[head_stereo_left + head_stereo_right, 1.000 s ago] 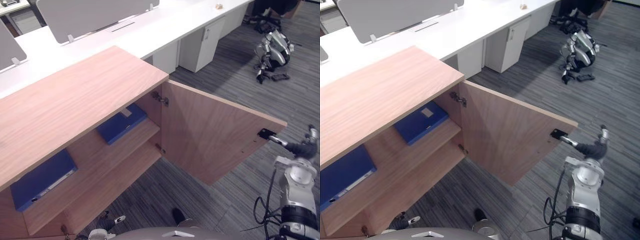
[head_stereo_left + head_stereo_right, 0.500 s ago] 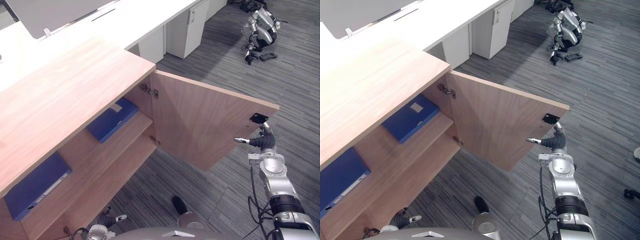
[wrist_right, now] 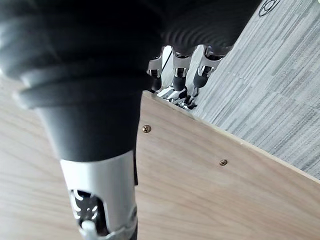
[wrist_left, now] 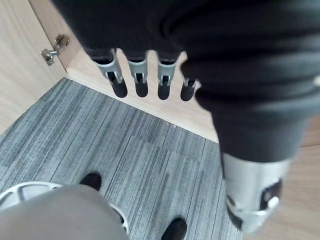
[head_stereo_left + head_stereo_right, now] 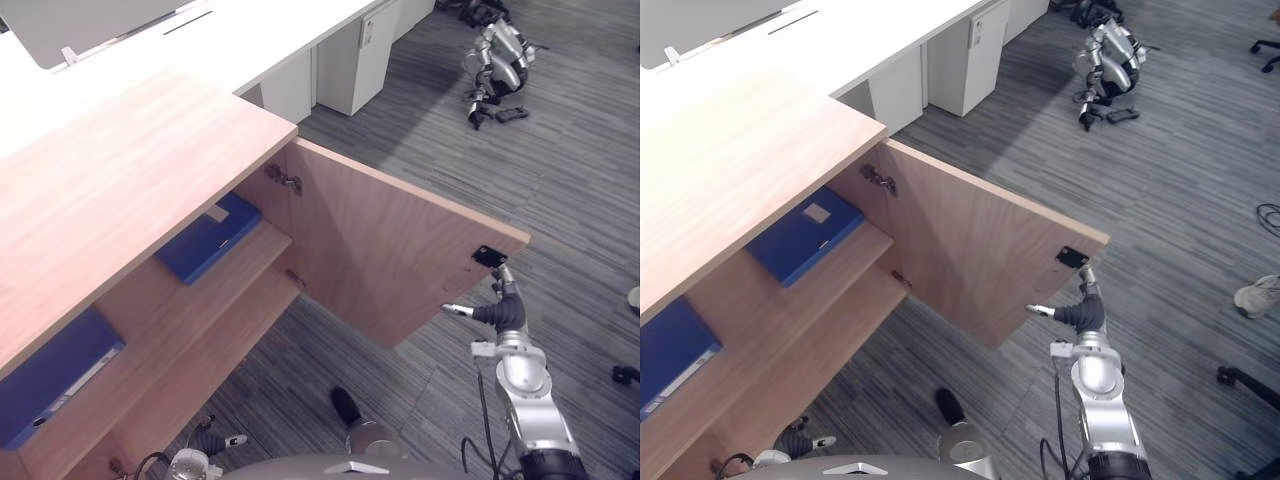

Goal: Walk over to the cabinet, pick up the folder, carry it to the office cabinet, place the folder inside the office cabinet, then close the office cabinet door

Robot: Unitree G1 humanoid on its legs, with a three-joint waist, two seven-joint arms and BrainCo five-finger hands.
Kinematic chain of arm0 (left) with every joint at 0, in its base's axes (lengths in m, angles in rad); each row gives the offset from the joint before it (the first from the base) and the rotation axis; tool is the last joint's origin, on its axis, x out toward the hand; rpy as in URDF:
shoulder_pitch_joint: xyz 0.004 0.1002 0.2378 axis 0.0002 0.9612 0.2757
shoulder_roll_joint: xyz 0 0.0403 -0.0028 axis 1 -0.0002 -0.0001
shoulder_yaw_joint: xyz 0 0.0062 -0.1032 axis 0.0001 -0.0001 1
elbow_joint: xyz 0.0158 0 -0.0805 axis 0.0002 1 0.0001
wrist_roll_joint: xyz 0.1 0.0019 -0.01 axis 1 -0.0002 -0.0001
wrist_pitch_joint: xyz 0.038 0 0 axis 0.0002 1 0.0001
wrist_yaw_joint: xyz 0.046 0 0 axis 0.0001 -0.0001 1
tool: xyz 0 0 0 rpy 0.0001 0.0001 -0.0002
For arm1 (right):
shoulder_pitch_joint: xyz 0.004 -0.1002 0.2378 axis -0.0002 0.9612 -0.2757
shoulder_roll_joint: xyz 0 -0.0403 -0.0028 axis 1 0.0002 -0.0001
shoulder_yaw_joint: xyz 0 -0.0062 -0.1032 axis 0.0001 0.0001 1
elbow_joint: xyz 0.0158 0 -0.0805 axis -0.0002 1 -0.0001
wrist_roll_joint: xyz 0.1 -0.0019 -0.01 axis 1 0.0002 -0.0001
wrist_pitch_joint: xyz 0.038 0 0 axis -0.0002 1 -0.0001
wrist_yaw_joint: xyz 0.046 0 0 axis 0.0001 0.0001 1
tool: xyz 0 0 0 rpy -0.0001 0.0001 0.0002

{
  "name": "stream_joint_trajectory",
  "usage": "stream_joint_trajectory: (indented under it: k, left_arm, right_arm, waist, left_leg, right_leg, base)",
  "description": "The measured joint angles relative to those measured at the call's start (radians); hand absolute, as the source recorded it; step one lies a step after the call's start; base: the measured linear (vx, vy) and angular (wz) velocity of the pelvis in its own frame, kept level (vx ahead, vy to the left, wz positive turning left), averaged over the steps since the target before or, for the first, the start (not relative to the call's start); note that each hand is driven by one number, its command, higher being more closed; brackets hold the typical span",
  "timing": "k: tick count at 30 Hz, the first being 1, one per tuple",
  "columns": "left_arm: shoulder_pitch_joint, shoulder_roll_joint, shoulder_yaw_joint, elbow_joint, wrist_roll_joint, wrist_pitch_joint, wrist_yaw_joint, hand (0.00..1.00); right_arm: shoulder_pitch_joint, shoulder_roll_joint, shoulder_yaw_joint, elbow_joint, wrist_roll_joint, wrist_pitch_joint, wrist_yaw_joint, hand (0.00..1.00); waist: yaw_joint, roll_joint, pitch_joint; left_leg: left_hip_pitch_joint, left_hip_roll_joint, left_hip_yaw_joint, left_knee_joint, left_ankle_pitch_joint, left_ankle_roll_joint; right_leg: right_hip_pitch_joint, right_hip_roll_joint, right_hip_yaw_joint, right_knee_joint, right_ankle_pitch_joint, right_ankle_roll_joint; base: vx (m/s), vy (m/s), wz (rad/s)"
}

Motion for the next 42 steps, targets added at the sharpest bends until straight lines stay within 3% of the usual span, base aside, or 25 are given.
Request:
stream_joint_trajectory:
  k: [4, 7, 9, 10, 11, 14, 16, 21, 23, 27, 33, 38, 42]
  left_arm:
    - [-0.015, 0.017, -0.021, 0.027, 0.008, 0.001, 0.0, 0.0]
    - [-0.03, 0.034, -0.063, 0.037, 0.027, 0.002, 0.0, 0.0]
    - [-0.044, 0.047, -0.1, 0.041, 0.027, 0.003, -0.002, 0.0]
    - [-0.056, 0.052, -0.125, 0.042, 0.029, 0.003, -0.004, 0.0]
    - [-0.067, 0.054, -0.145, 0.043, 0.03, 0.002, -0.004, 0.0]
    - [-0.082, 0.061, -0.183, 0.04, 0.046, -0.002, -0.009, 0.0]
    - [-0.088, 0.066, -0.199, 0.039, 0.047, -0.002, -0.024, 0.0]
    - [-0.086, 0.097, -0.23, 0.039, 0.048, -0.001, -0.028, 0.0]
    - [-0.085, 0.107, -0.231, 0.04, 0.052, 0.0, -0.026, 0.0]
    - [-0.094, 0.108, -0.23, 0.039, 0.065, 0.001, -0.024, 0.0]
    - [-0.103, 0.106, -0.198, 0.038, 0.064, 0.011, -0.005, 0.0]
    - [-0.088, 0.104, -0.139, 0.037, 0.053, 0.022, 0.018, 0.0]
    - [-0.076, 0.086, -0.109, 0.035, 0.024, 0.029, 0.023, 0.0]
  right_arm:
    - [0.128, 0.023, 0.082, -0.109, -0.008, -0.001, 0.001, 0.0]
    - [0.176, -0.006, 0.166, -0.141, -0.059, -0.003, 0.011, 0.0]
    - [0.175, -0.095, 0.237, -0.14, -0.114, -0.009, 0.033, 0.0]
    - [0.173, -0.189, 0.299, -0.141, -0.158, -0.024, 0.071, 0.0]
    - [0.165, -0.281, 0.372, -0.145, -0.198, -0.054, 0.112, 0.0]
    - [0.16, -0.405, 0.486, -0.184, -0.242, -0.112, 0.205, 0.0]
    - [0.152, -0.434, 0.534, -0.195, -0.268, -0.147, 0.246, 0.0]
    - [0.109, -0.442, 0.586, -0.199, -0.301, -0.149, 0.284, 0.0]
    - [0.083, -0.437, 0.61, -0.198, -0.307, -0.145, 0.284, 0.0]
    - [0.015, -0.328, 0.635, -0.145, -0.307, -0.139, 0.279, 0.0]
    - [-0.128, -0.118, 0.648, 0.026, -0.307, -0.093, 0.23, 0.0]
    - [-0.19, -0.02, 0.612, 0.173, -0.31, -0.054, 0.157, 0.0]
    - [-0.229, 0.032, 0.597, 0.273, -0.347, -0.033, 0.122, 0.0]
  waist:
    - [-0.008, -0.018, -0.007]
    - [-0.01, -0.042, -0.007]
    - [-0.005, -0.055, -0.009]
    - [-0.001, -0.059, -0.011]
    - [0.008, -0.062, -0.015]
    - [0.032, -0.072, -0.028]
    - [0.052, -0.076, -0.039]
    - [0.081, -0.101, -0.053]
    - [0.082, -0.112, -0.059]
    - [0.106, -0.128, -0.069]
    - [0.146, -0.111, -0.068]
    - [0.176, -0.107, -0.066]
    - [0.18, -0.107, -0.066]
  left_leg:
    - [0.001, 0.002, -0.006, 0.011, 0.0, 0.0]
    - [0.001, 0.007, -0.007, 0.027, -0.003, -0.002]
    - [-0.002, 0.007, -0.008, 0.027, -0.006, -0.007]
    - [-0.001, 0.006, -0.014, 0.027, -0.007, -0.01]
    - [0.0, 0.006, -0.026, 0.028, -0.007, -0.01]
    - [0.0, 0.006, -0.066, 0.026, -0.002, -0.008]
    - [0.0, 0.007, -0.075, 0.027, 0.0, -0.007]
    - [-0.01, -0.003, -0.133, 0.028, 0.005, 0.008]
    - [-0.024, -0.006, -0.164, 0.034, 0.006, 0.014]
    - [-0.056, -0.013, -0.225, 0.042, 0.009, 0.023]
    - [-0.117, -0.038, -0.349, 0.039, 0.035, 0.043]
    - [-0.141, -0.05, -0.437, 0.026, 0.055, 0.046]
    - [-0.138, -0.067, -0.478, -0.03, 0.095, 0.049]
  right_leg:
    - [0.001, 0.0, 0.001, 0.005, 0.002, -0.001]
    - [-0.002, -0.003, -0.017, 0.006, 0.0, -0.014]
    - [-0.004, -0.013, -0.055, 0.01, 0.003, -0.019]
    - [-0.005, -0.017, -0.074, 0.016, 0.003, -0.019]
    - [-0.003, -0.017, -0.078, 0.023, 0.003, -0.018]
    - [0.012, -0.018, -0.105, 0.028, 0.001, -0.022]
    - [0.014, -0.023, -0.117, 0.034, -0.003, -0.024]
    - [0.028, -0.043, -0.172, 0.057, -0.028, -0.021]
    - [0.033, -0.053, -0.201, 0.058, -0.033, -0.02]
    - [0.042, -0.076, -0.262, 0.058, -0.038, -0.014]
    - [0.05, -0.105, -0.379, 0.058, -0.057, -0.013]
    - [0.08, -0.118, -0.459, 0.056, -0.071, -0.011]
    - [0.084, -0.13, -0.498, 0.06, -0.085, -0.006]
  base:
    - [-0.08, -0.076, -0.03]
    - [-0.12, -0.076, -0.07]
    - [-0.12, -0.085, -0.06]
    - [-0.09, -0.081, 0.08]
    - [-0.08, -0.074, 0.12]
    - [-0.05, -0.057, 0.25]
    - [-0.03, -0.013, 0.24]
    - [-0.02, 0.012, 0.34]
    - [-0.01, 0.026, 0.44]
    - [-0.01, 0.023, 0.42]
    - [0.01, -0.002, 0.63]
    - [0.0, -0.004, 0.52]
    - [-0.03, -0.014, 0.37]
